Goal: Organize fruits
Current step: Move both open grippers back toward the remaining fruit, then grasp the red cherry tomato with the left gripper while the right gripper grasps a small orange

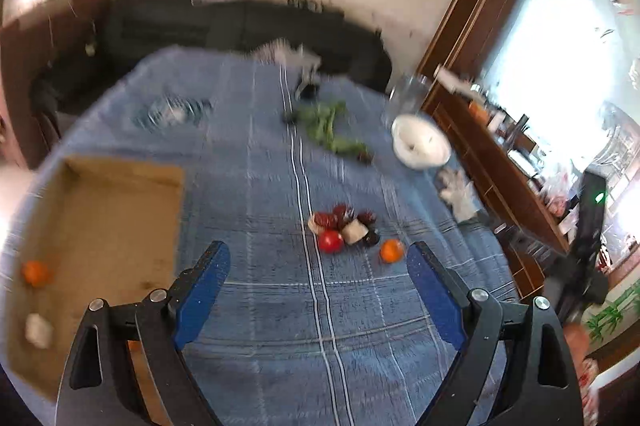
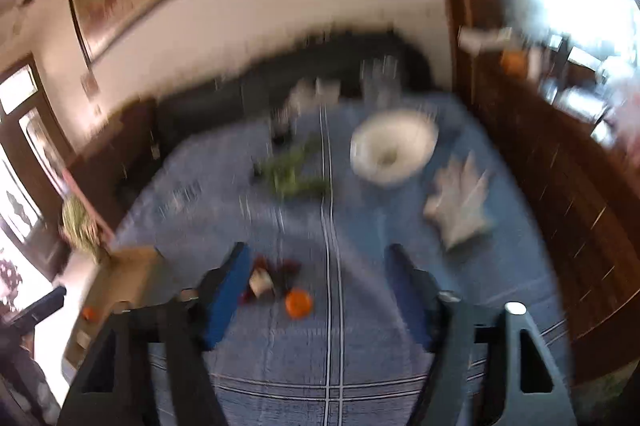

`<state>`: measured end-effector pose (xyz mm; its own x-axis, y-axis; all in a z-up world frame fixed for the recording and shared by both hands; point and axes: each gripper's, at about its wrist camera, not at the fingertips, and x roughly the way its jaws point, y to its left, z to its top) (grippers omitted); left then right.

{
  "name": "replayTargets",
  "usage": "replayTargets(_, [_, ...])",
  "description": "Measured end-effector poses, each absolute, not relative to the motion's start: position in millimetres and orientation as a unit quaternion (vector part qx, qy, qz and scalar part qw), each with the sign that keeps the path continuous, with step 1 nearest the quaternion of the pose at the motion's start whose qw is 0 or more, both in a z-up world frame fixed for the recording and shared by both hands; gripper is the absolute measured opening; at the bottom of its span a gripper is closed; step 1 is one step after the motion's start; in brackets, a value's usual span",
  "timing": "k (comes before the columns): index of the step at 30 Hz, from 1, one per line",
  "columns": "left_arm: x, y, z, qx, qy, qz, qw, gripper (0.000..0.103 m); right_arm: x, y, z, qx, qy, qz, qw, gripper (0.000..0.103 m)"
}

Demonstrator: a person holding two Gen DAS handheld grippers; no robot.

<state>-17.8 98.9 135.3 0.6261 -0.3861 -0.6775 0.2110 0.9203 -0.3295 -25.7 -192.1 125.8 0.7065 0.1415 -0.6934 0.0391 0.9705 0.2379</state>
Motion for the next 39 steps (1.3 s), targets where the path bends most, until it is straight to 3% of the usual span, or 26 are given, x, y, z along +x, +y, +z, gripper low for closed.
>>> replayTargets(1, [-4,94,123,-0.115,0.414,-0.165,0.888,0.082,-14,-186,106,0.116,0.402,0.033,0.908,0.044])
replayTargets(4, [37,77,91,-0.133,0.452,-0.171,0.865,0.070,12,-177,70,0.110,0.425,0.038,0.898,0.043])
replayTargets(16, [125,21,12,-0.080,0.508,-0.132,0.847,0.065,82,-152,24,0.078,0.462,0.063,0.881,0.043])
replayTargets(19, [115,15,15,-0.054,0.518,-0.146,0.841,0.048,78,-148,19,0.086,0.474,0.091,0.872,0.043])
replayTargets(20, [109,14,13,-0.044,0.528,-0.153,0.834,0.046,72,-147,19,0.092,0.474,0.107,0.869,0.043])
replayTargets(28, [35,32,34,-0.039,0.525,-0.217,0.822,0.046,2,-153,46,0.106,0.455,0.179,0.866,0.043])
replayTargets(33, [-2,67,46,-0.081,0.498,-0.205,0.839,0.046,-32,-181,56,0.125,0.426,0.124,0.888,0.043])
replayTargets(39, [-22,95,43,-0.094,0.496,-0.180,0.844,0.046,-51,-193,51,0.158,0.430,0.101,0.883,0.051])
